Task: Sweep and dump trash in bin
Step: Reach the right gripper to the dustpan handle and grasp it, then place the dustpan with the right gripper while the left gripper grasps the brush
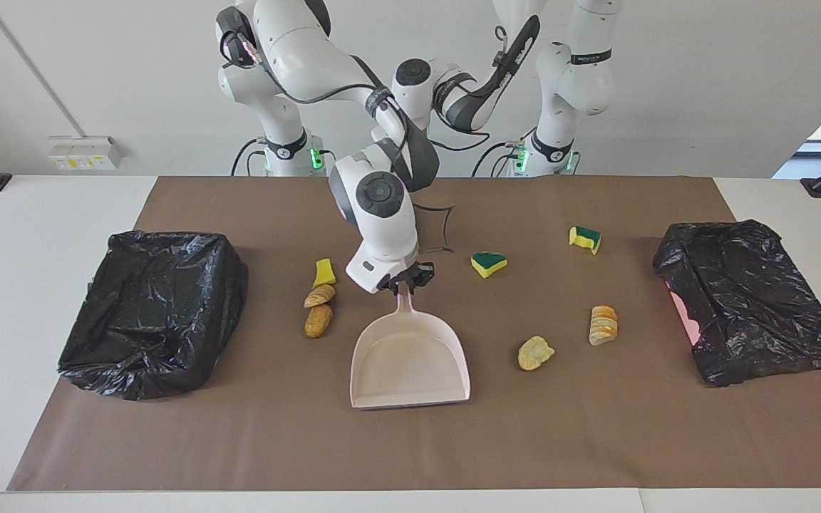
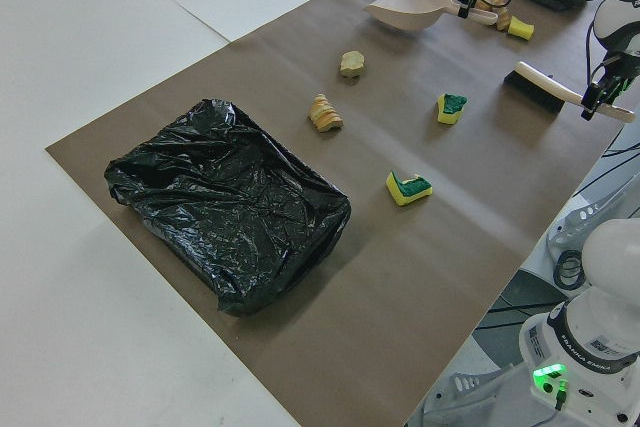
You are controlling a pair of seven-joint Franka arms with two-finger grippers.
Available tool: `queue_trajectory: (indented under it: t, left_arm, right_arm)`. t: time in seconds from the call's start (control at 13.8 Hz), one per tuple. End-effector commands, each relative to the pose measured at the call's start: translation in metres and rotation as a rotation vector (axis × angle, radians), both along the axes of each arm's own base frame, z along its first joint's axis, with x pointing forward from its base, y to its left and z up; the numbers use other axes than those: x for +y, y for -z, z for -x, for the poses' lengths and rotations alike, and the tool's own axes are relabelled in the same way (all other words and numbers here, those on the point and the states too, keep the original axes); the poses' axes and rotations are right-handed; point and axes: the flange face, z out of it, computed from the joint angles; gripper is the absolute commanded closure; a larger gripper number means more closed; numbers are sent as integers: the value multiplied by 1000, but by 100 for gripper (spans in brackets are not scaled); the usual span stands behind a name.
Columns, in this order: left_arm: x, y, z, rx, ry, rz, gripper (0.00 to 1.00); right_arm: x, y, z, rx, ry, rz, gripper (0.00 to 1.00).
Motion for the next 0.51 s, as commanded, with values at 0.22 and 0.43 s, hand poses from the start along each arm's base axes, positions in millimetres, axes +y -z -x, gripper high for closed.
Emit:
queue_trajectory:
  t: [0.22, 0.43]
  left_arm:
    - [-1, -2, -1, 1, -12, 4, 94]
    - [13, -29, -43, 3, -86, 15, 100]
  right_arm:
    - [-108, -89, 7, -9, -363, -4, 100]
    - [-144, -116, 13, -11, -542, 40, 100]
